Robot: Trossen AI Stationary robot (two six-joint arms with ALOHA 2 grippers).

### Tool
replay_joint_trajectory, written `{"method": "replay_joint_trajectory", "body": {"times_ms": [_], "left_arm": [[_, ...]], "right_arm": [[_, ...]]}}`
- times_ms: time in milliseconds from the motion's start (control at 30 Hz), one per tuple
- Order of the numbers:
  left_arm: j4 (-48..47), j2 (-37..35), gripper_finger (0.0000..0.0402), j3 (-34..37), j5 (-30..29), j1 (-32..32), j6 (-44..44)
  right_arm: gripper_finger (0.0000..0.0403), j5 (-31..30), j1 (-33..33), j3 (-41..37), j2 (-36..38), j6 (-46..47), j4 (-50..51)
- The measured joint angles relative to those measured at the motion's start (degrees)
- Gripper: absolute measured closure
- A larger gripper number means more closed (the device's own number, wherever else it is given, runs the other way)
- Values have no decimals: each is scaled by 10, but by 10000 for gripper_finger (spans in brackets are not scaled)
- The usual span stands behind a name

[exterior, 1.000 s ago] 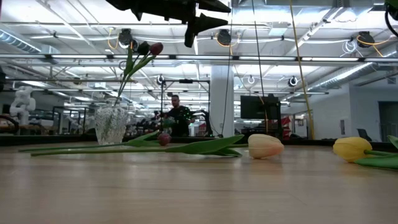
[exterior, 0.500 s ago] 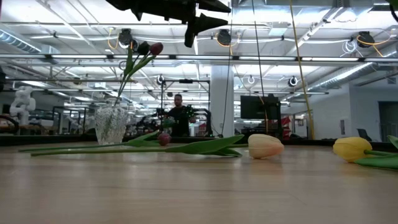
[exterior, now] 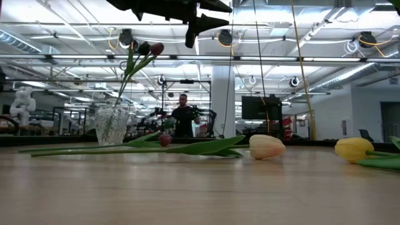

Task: Sort flowers into vase by color
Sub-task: Put the left white flower into the transparent green vase

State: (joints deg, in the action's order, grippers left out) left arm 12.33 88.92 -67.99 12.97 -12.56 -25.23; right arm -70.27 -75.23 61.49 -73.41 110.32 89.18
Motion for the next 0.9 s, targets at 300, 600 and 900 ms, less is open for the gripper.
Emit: {"method": "replay_joint_trajectory", "body": {"times_ms": [300, 600, 900], "left_arm": [[0, 0, 256, 0, 0, 0, 0], [0, 0, 256, 0, 0, 0, 2], [-1, 0, 256, 0, 0, 0, 6]], "right_arm": [[309, 15, 0, 0, 0, 9, 1], [239, 84, 0, 0, 22, 11, -6], [208, 178, 0, 0, 76, 11, -41]]}}
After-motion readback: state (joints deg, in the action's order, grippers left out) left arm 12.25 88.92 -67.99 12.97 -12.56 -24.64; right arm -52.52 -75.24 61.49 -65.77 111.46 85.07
